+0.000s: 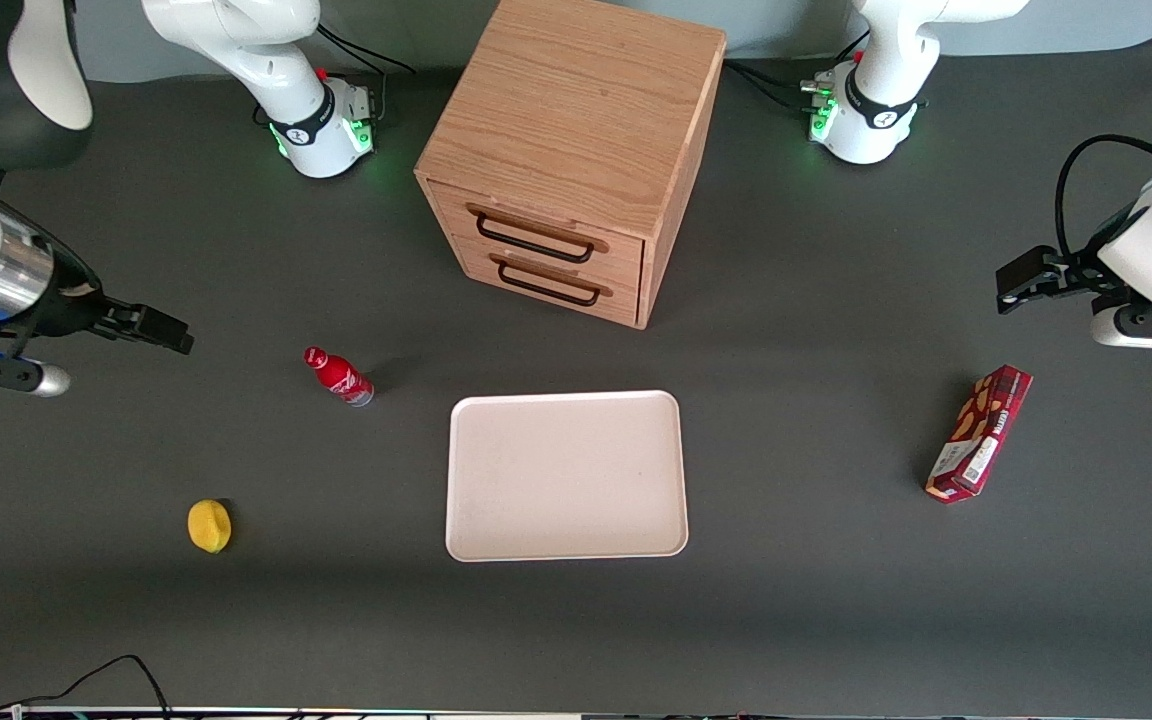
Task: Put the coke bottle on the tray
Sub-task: 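Move the open right gripper down over the red Coca-Cola bottle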
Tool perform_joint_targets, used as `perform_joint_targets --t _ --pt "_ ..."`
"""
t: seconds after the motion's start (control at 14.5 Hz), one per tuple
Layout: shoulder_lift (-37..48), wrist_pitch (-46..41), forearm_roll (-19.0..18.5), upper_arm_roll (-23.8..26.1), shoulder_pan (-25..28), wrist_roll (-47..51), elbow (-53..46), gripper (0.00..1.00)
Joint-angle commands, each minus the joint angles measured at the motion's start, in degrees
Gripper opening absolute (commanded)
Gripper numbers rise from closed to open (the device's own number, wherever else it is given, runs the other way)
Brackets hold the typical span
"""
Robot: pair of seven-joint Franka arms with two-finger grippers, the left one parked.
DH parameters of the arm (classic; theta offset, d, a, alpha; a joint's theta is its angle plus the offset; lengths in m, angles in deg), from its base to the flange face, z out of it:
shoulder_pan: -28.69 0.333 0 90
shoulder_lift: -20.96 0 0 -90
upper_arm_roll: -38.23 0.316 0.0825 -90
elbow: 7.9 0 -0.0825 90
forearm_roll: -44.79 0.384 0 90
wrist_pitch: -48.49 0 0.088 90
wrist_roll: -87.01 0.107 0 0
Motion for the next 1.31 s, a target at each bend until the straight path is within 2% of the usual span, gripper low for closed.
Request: perform_joint_targets --t 0.0,0.21,0.34,0.9,1.1,1.17,1.24 --pt "-2.51 -3.02 1.45 -1.19 0.26 0.16 -4.27 1.00" --pt "-3.21 -4.86 1.63 -1.02 0.61 0.16 -3.84 1.00" --pt "-3.03 -2.17 2.07 0.55 1.83 0.34 1.67 1.00" --pt "-1.63 26.20 2.42 5.74 2.01 5.00 28.30 1.00" --pt "-1.71 33.87 2.42 5.84 1.92 5.00 34.03 1.00" --pt "-1.71 34.85 2.25 5.84 1.92 4.91 34.74 0.97" --pt "-1.71 34.86 1.90 5.84 2.01 4.82 34.75 0.68"
